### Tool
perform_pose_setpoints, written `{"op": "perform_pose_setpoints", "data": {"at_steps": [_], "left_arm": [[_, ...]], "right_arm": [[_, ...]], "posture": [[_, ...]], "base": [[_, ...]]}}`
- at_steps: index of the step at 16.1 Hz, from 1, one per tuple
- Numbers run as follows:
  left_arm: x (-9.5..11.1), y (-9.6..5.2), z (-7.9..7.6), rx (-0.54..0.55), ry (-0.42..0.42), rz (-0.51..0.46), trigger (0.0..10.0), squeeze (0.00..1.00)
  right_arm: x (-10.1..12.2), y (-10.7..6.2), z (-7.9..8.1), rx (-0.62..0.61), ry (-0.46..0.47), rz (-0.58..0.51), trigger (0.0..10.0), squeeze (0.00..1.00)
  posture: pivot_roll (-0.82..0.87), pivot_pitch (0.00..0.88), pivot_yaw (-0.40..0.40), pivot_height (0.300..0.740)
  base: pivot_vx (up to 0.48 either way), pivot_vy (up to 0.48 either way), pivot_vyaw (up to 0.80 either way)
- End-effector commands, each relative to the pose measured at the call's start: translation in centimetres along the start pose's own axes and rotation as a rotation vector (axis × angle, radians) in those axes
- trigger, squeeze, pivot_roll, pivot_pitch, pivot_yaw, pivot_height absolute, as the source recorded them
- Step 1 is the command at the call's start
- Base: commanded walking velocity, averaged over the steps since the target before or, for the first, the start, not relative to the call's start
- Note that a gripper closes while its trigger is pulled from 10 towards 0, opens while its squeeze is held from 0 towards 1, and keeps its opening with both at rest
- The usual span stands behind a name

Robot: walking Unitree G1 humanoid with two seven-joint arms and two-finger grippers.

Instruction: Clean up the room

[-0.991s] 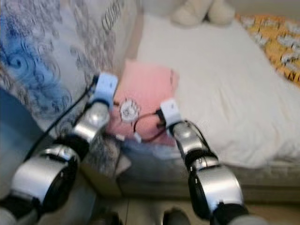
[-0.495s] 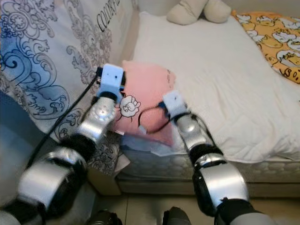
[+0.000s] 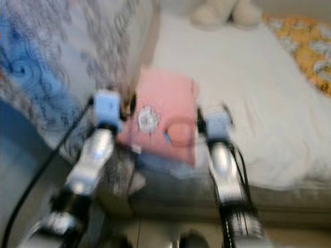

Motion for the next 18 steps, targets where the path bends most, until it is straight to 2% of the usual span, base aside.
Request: {"op": "perform_pose_setpoints", "data": {"at_steps": [1, 3, 4, 6, 7, 8, 9, 10, 11, 13, 14, 15, 17, 18], "left_arm": [[-0.2, -0.4, 1.7, 0.051, 0.006, 0.009, 10.0, 1.0], [-3.4, -2.1, 5.8, 0.191, -0.033, 0.134, 10.0, 1.0], [-5.1, -3.6, 7.7, 0.238, 0.002, 0.193, 10.0, 1.0], [-5.8, -4.2, 7.7, 0.225, 0.012, 0.219, 10.0, 1.0], [-6.9, -5.0, 6.9, 0.18, -0.031, 0.259, 10.0, 1.0], [-7.8, -5.5, 6.3, 0.142, -0.079, 0.29, 10.0, 1.0], [-8.1, -5.6, 6.0, 0.128, -0.057, 0.304, 10.0, 1.0], [-8.3, -5.7, 6.1, 0.133, -0.05, 0.312, 10.0, 0.0], [-9.0, -5.7, 6.2, 0.175, -0.087, 0.341, 10.0, 0.0], [-10.1, -6.0, 6.2, 0.242, -0.184, 0.392, 10.0, 0.0], [-11.0, -6.3, 6.1, 0.295, -0.268, 0.433, 10.0, 0.0], [-10.1, -5.6, 5.0, 0.247, -0.243, 0.388, 10.0, 0.0], [-8.9, -4.9, 4.6, 0.21, -0.202, 0.341, 10.0, 0.0], [-8.2, -4.3, 4.9, 0.204, -0.176, 0.312, 10.0, 0.0]], "right_arm": [[0.8, -0.6, -1.2, -0.047, 0.037, -0.022, 10.0, 1.0], [-1.3, -3.2, -2.0, -0.047, 0.061, 0.046, 10.0, 1.0], [-3.8, -5.3, -3.0, -0.062, 0.091, 0.142, 10.0, 1.0], [-5.0, -6.2, -3.5, -0.073, 0.097, 0.194, 10.0, 1.0], [-5.1, -6.6, -3.6, -0.069, 0.122, 0.217, 10.0, 1.0], [-5.2, -6.6, -3.3, -0.054, 0.14, 0.228, 10.0, 1.0], [-5.0, -6.6, -2.6, -0.015, 0.13, 0.233, 10.0, 1.0], [-4.7, -6.5, -2.4, 0.001, 0.118, 0.222, 10.0, 1.0], [-4.2, -6.0, -1.4, 0.042, 0.135, 0.213, 10.0, 0.0], [-4.0, -5.2, -0.8, 0.067, 0.145, 0.207, 10.0, 0.0], [-3.5, -4.3, 0.0, 0.1, 0.143, 0.199, 10.0, 0.0], [-3.1, -3.8, 0.8, 0.137, 0.137, 0.2, 10.0, 0.0], [-3.2, -3.7, 1.1, 0.152, 0.137, 0.204, 10.0, 0.0], [-3.2, -3.5, 1.4, 0.162, 0.138, 0.205, 10.0, 0.0]], "posture": [[-0.13, 0.0, 0.038, 0.714], [-0.15, 0.0, 0.042, 0.714], [-0.15, 0.0, 0.043, 0.714], [-0.15, 0.0, 0.047, 0.714], [-0.16, 0.0, 0.048, 0.714], [-0.16, 0.0, 0.045, 0.714], [-0.17, 0.0, 0.044, 0.714], [-0.17, 0.0, 0.044, 0.714], [-0.18, 0.0, 0.048, 0.714], [-0.19, 0.0, 0.047, 0.714], [-0.19, 0.0, 0.041, 0.714], [-0.18, 0.0, 0.033, 0.714], [-0.17, 0.0, 0.03, 0.714], [-0.16, 0.0, 0.025, 0.714]], "base": [[0.0, 0.0, 0.0], [0.0, 0.0, 0.0], [0.0, 0.0, 0.0], [0.0, 0.0, 0.0], [0.0, 0.0, 0.0], [0.0, -0.472, 0.0], [0.0, -0.442, 0.0], [0.0, -0.442, 0.0], [0.0, -0.442, 0.0], [0.0, -0.442, 0.0], [0.0, -0.442, 0.0], [0.0, -0.442, 0.0], [0.0, -0.442, 0.0], [0.0, -0.442, 0.0]]}}
Point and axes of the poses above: a point about 5 cm out from each wrist's last joint towards the gripper, its own y axis pointing out of the wrist towards the gripper, its own x axis along the axis of the wrist's last joint, z = x × y, the point moved 6 cm from there along y, pointing out of the wrist towards the gripper, and after that the axes turned 6 degrees about -y, right-handed, at the moved point
